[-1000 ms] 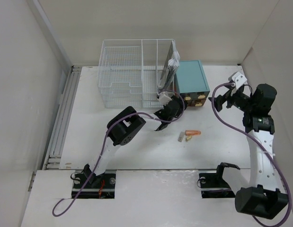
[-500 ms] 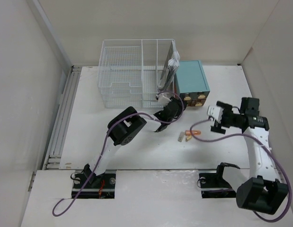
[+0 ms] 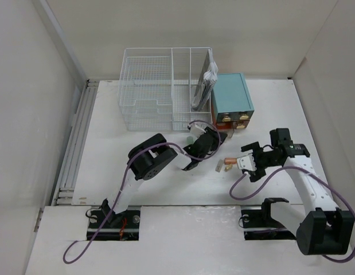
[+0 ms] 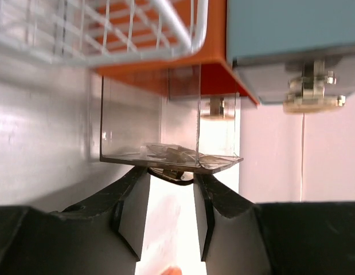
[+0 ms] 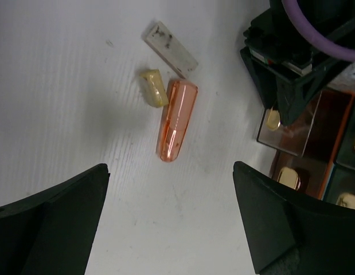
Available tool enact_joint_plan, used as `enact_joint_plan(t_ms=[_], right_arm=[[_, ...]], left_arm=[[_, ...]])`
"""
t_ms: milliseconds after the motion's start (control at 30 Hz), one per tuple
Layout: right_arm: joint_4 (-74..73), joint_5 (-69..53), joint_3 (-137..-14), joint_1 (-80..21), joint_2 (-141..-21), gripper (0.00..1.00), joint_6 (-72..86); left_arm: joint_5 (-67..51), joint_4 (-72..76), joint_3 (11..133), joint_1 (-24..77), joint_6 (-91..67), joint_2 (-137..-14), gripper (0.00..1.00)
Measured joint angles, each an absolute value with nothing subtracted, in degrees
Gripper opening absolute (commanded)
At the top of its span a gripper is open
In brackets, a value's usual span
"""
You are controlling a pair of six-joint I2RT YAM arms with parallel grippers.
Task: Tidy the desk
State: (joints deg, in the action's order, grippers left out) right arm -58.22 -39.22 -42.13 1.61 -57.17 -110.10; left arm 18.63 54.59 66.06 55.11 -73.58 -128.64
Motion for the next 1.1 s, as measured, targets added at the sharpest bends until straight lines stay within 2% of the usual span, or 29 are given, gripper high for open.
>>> enact_joint_plan(t_ms=[67, 200, 267, 333, 700, 900, 1000, 1100], right_arm=[[-56.3, -38.9, -41.6, -0.3, -58.7, 0.94, -109.8], [-52.7, -38.1, -41.1, -1.2, -62.6, 0.87, -108.9], [-51.4, -37.5, -41.1, -1.2, -65.1, 0.78, -108.3], [-50.5, -36.9, -41.3, -1.2, -67.7, 0.74, -107.5], [-49.2, -35.7, -42.6, -1.2, -73.4, 0.62, -105.4], [-49.8, -35.6, -47.6, -1.6, -79.0, 0.55, -103.3], [-49.4, -35.4, -49.7, -2.1, -82.2, 0.55, -101.2], [-49.1, -34.5, -49.7, -3.1, -82.9, 0.55, -99.7]], left_arm=[[18.3, 55.2, 65.0, 55.5, -73.7, -128.2, 0.15], [17.4, 56.8, 63.2, 55.9, -74.0, -127.6, 0.15], [17.1, 57.6, 62.6, 56.1, -74.1, -127.4, 0.15], [16.9, 58.0, 61.9, 56.3, -74.1, -127.2, 0.15], [15.6, 60.8, 58.7, 57.2, -74.7, -126.2, 0.15], [14.8, 60.8, 57.6, 57.4, -74.7, -125.2, 0.15], [14.2, 61.1, 57.1, 57.4, -74.7, -125.0, 0.27], [13.9, 61.6, 56.1, 57.4, -74.2, -124.7, 0.52]])
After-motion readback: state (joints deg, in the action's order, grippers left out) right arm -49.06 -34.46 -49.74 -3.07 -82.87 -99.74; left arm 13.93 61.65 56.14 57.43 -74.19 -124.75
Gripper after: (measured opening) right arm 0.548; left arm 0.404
